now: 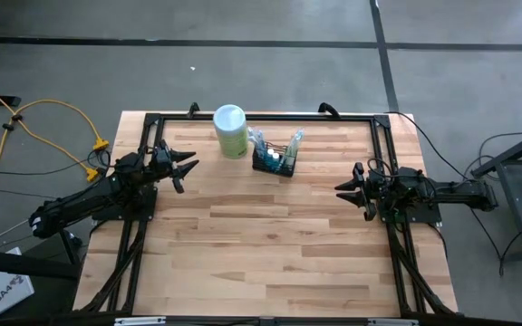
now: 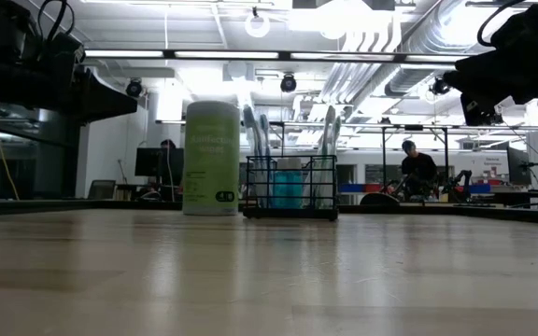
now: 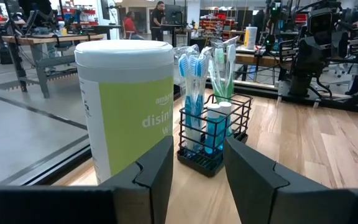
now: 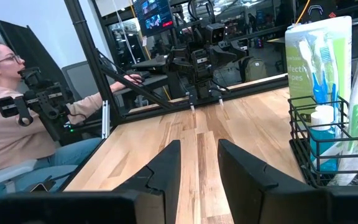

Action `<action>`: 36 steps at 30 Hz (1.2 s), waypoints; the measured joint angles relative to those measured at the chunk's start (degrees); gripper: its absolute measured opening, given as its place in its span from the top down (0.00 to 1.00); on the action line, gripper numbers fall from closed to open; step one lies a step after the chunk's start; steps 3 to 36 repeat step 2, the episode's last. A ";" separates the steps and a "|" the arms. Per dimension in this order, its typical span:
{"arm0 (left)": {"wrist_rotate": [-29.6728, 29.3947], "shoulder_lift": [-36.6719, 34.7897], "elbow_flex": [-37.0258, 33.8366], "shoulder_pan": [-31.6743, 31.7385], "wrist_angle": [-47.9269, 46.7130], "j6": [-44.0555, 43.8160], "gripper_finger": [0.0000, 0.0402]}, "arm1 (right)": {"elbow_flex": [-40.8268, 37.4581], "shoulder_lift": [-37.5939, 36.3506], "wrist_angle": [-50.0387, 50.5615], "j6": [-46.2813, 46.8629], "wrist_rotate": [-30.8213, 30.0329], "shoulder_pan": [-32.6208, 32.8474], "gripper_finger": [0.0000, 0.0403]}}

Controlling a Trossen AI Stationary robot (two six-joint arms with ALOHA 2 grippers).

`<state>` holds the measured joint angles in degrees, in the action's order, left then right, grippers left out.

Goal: Pick & Place toothbrushing station
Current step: Return to Home Position

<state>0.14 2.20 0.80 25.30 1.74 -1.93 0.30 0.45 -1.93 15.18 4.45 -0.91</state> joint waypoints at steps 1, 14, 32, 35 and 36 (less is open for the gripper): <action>0.00 0.00 0.00 0.02 0.01 0.00 0.66 | 0.00 0.00 0.01 0.00 0.00 0.00 0.75; 0.00 0.00 0.00 0.00 0.01 0.00 0.66 | 0.02 0.00 0.00 0.00 0.00 0.00 0.75; 0.00 0.00 0.00 0.00 0.01 0.00 0.66 | 0.02 0.00 0.00 0.00 0.00 0.00 0.75; 0.00 0.00 0.00 0.00 0.01 0.00 0.66 | 0.02 0.00 0.00 0.00 0.00 0.00 0.75; 0.00 0.00 0.00 0.00 0.01 0.00 0.66 | 0.02 0.00 0.00 0.00 0.00 0.00 0.75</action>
